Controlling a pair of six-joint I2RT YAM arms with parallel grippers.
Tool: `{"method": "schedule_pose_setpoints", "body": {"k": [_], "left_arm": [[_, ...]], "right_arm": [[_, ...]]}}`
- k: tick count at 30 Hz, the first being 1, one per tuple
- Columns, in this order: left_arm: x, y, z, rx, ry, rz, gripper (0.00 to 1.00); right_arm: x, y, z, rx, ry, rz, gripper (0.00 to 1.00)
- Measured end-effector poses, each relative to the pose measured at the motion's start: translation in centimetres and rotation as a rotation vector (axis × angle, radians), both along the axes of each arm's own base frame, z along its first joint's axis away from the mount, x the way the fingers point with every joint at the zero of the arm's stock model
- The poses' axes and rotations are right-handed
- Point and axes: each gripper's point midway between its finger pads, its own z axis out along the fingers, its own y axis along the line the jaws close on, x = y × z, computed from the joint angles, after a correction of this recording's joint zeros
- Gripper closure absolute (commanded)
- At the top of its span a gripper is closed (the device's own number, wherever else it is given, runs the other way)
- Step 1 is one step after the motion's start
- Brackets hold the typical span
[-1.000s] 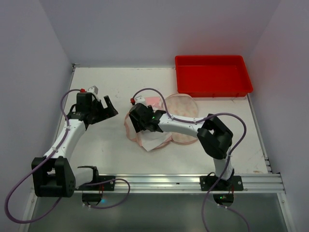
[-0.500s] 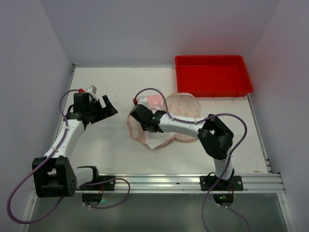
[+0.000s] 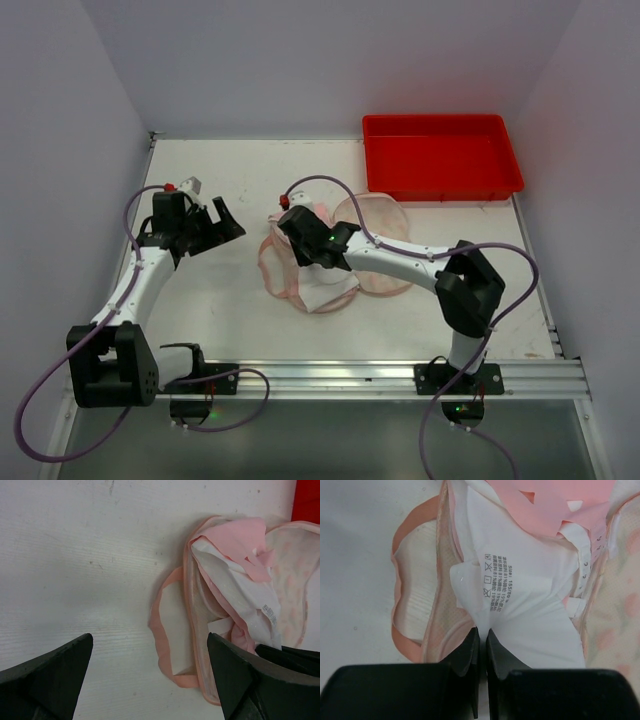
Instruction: Unzip the laundry bag and remove the bra
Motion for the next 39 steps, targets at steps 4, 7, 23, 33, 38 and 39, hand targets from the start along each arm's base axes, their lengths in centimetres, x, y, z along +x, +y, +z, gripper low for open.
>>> {"method": "schedule_pose_setpoints", "body": {"k": [4, 7, 23, 33, 38, 39], "left_arm": [[0.0, -0.1, -0.1, -0.005, 0.006, -0.005, 0.00], [0.0, -0.2, -0.1, -0.007, 0.005, -0.007, 0.00], [-0.1, -0.3, -0.1, -0.011, 0.005, -0.012, 0.00], [-0.1, -0.3, -0.1, -0.010, 0.005, -0.013, 0.00], [-0.1, -0.3, -0.1, -0.011, 0.005, -0.013, 0.00], [-0.1, -0.3, -0.1, -0.011, 0.005, -0.014, 0.00]], "right_arm": [[-0.2, 0.2, -1.3, -0.010, 0.033, 0.020, 0.84], [-0.5, 0.3, -2.9, -0.029, 0.068, 0.036, 0.70], [-0.7, -0.3, -3.9, -0.058, 0.085, 0.035, 0.64], [-0.1, -2.3, -2.5, -0.037, 0.082, -0.009, 0.68], [0.5, -2.6, -1.1, 0.009, 0.075, -0.032, 0.65], [0.6, -2.7, -1.0, 0.016, 0.080, -0.034, 0.62]]}}
